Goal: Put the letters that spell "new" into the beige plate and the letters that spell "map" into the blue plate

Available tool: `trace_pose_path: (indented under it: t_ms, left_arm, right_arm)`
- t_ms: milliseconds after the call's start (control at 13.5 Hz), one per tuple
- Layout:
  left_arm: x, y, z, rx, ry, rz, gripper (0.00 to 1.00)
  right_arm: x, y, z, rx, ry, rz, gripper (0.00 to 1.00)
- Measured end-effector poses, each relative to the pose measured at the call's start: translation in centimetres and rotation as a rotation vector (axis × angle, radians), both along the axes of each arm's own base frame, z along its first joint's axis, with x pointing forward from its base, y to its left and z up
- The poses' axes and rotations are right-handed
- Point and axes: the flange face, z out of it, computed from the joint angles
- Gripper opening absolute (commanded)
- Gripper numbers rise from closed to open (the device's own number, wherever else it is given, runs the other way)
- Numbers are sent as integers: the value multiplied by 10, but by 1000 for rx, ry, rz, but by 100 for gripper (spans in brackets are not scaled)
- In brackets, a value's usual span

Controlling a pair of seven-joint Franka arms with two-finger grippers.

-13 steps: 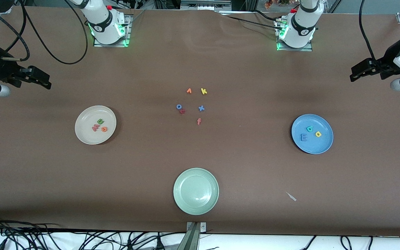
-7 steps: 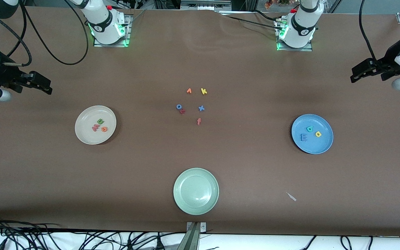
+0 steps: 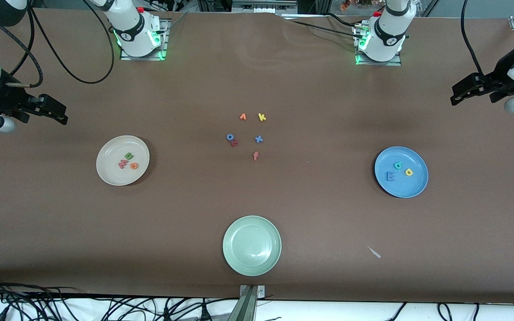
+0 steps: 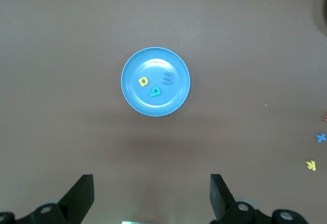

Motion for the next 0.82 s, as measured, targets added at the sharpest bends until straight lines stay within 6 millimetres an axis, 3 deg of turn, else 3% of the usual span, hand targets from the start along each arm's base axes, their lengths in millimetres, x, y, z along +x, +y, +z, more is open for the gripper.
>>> trace_pose_path:
  t_ms: [817]
  left_arm:
    - [0,1,-1,0,0,2,100]
  right_arm:
    - [1,-3,1,0,-10,-6,100]
